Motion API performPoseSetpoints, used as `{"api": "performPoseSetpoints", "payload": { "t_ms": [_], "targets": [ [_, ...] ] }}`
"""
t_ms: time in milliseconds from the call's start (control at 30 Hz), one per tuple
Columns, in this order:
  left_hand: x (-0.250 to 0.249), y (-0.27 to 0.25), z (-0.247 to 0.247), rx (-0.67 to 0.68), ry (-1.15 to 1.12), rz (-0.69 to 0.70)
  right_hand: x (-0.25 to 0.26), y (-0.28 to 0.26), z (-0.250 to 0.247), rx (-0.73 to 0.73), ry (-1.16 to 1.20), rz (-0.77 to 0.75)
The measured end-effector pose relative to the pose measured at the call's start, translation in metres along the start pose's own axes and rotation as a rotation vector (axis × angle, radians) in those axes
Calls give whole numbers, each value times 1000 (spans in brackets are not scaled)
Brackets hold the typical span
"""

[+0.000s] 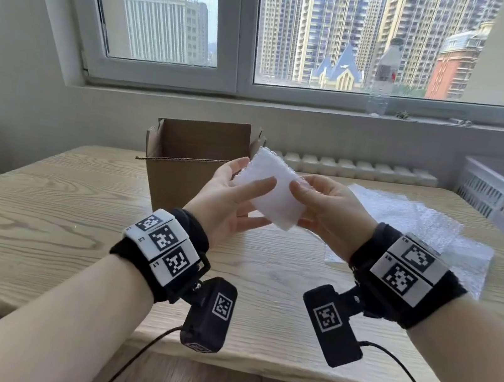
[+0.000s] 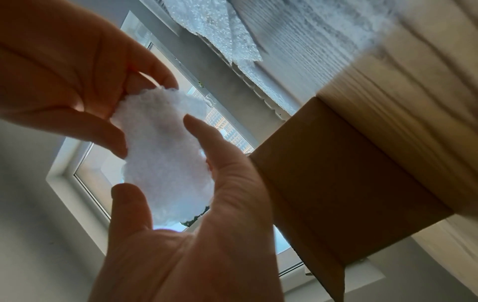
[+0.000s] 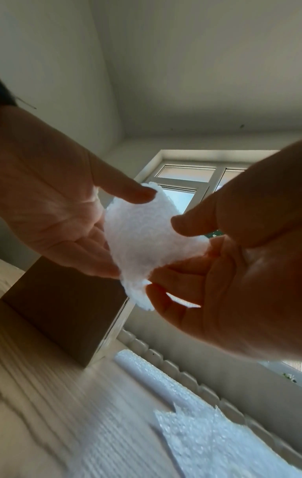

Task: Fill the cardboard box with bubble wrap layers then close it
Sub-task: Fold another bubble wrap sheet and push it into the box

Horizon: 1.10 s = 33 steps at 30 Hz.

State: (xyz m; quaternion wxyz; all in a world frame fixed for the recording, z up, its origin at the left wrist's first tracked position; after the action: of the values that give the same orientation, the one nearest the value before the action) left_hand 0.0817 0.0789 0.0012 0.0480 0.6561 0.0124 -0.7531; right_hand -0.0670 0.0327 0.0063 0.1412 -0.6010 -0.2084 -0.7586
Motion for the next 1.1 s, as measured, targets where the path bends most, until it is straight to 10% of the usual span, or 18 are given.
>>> {"api": "performPoseSetpoints", "payload": {
  "t_ms": [433,700,900,1100],
  "targets": [
    [-12,-2,-19,41,399,105,9,13,11,142,-240,49],
    [-23,25,-72,-591,1041,385,1,24,22,-106,-235,-90],
    [-21,40,-98,-761,1768,190,2,26,31,-133,-258,-138],
    [-21,50,-110,-590,1725,117,6,34,44,-137,-248,-151]
  ]
}}
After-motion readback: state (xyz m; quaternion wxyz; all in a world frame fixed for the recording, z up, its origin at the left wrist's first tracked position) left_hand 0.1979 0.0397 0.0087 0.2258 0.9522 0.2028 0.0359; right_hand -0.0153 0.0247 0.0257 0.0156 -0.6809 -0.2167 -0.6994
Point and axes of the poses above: each hand's wrist, its own y-axis towards the middle knuckle, its own z-axis out of the palm, x = y × z, the point moved 2 cm from there along y, towards the middle knuckle, and after that the axes turned 8 degrees about y, right-handed, at the moved point
